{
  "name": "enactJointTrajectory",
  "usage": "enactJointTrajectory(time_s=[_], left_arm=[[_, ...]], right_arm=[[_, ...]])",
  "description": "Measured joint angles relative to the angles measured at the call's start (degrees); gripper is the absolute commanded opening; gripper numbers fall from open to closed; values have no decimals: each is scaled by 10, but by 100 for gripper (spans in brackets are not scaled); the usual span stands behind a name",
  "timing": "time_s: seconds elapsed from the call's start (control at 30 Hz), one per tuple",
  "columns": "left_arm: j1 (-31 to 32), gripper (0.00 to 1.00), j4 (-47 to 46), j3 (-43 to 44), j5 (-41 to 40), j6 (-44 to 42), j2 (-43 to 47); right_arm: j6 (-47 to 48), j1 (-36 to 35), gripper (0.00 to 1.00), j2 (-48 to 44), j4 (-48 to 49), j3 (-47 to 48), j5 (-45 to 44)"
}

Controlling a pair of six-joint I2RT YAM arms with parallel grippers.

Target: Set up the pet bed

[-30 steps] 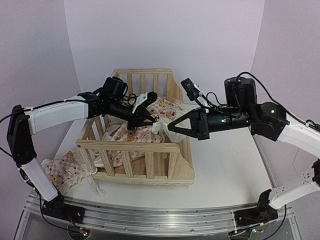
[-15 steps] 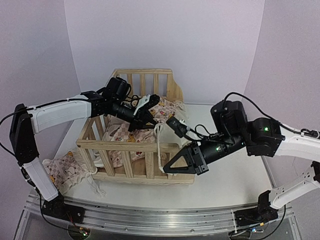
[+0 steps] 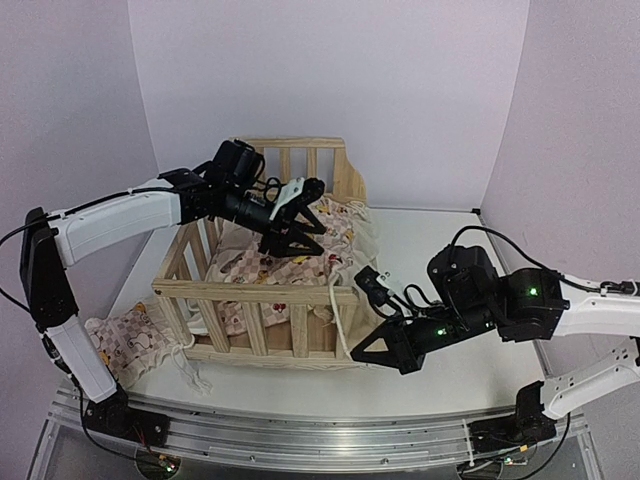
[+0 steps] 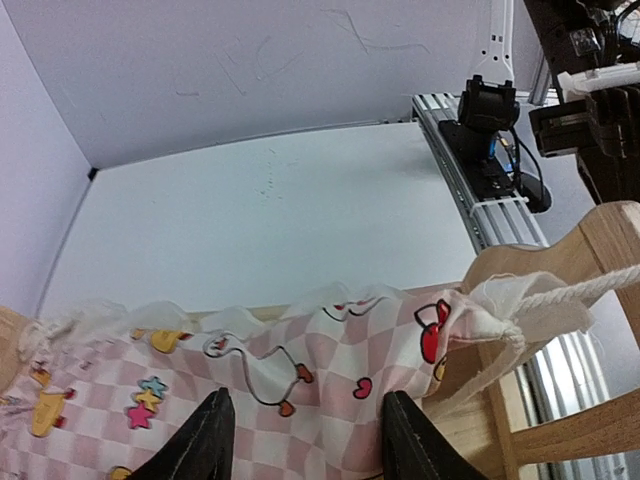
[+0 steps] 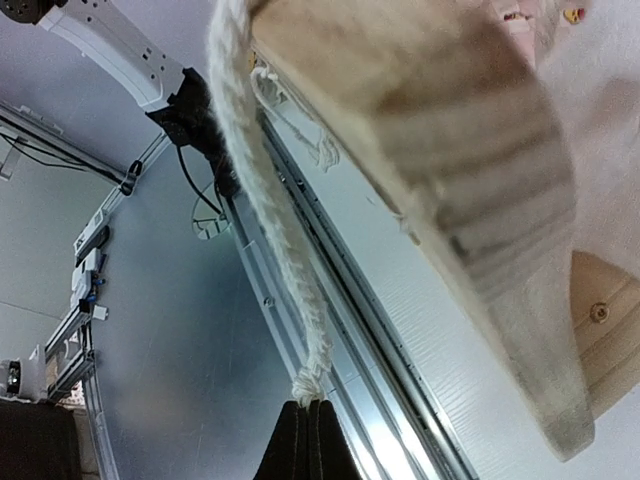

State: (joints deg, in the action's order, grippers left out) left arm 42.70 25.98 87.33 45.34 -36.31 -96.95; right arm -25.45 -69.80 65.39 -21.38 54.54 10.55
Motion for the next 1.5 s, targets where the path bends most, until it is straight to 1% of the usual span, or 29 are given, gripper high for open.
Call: enactJointTrajectory(time_s=[0.1, 0.23, 0.4, 0.53, 0.63, 0.83, 0.97, 1.0, 1.07, 1.13, 1.23, 1.37, 1.5], left_arm=[[0, 65, 1, 35, -23, -1, 0], [-5, 67, -5, 65, -51, -2, 0], [-9, 63, -1, 68, -70, -17, 5], [-10, 60, 25, 66, -50, -52, 31], [-9, 60, 33, 46, -25, -73, 75], [-4, 57, 27, -25, 13, -93, 193], [20, 58, 26, -50, 19, -121, 235], [34, 56, 25, -59, 15, -129, 241], [65, 47, 23, -82, 4, -134, 247], [101, 41, 19, -105, -9, -117, 244], [142, 40, -9, -148, -27, -71, 243], [188, 40, -114, -260, -75, 14, 280], [232, 40, -214, -331, -146, 77, 315]], right_arm=[[14, 0, 0, 1, 28, -8, -21], [25, 0, 0, 16, 67, -27, -29], [31, 0, 0, 23, 108, -57, -39], [31, 0, 0, 29, 137, -65, -47], [33, 0, 0, 41, 170, -66, -53], [43, 0, 0, 47, 218, -85, -77], [45, -2, 0, 50, 227, -87, -90], [45, -3, 0, 53, 232, -87, -91], [45, -4, 0, 59, 244, -87, -92], [45, -5, 0, 65, 256, -87, -94], [46, -7, 0, 69, 274, -93, -101], [53, -8, 0, 74, 303, -103, -107], [59, -10, 0, 90, 332, -104, -111]])
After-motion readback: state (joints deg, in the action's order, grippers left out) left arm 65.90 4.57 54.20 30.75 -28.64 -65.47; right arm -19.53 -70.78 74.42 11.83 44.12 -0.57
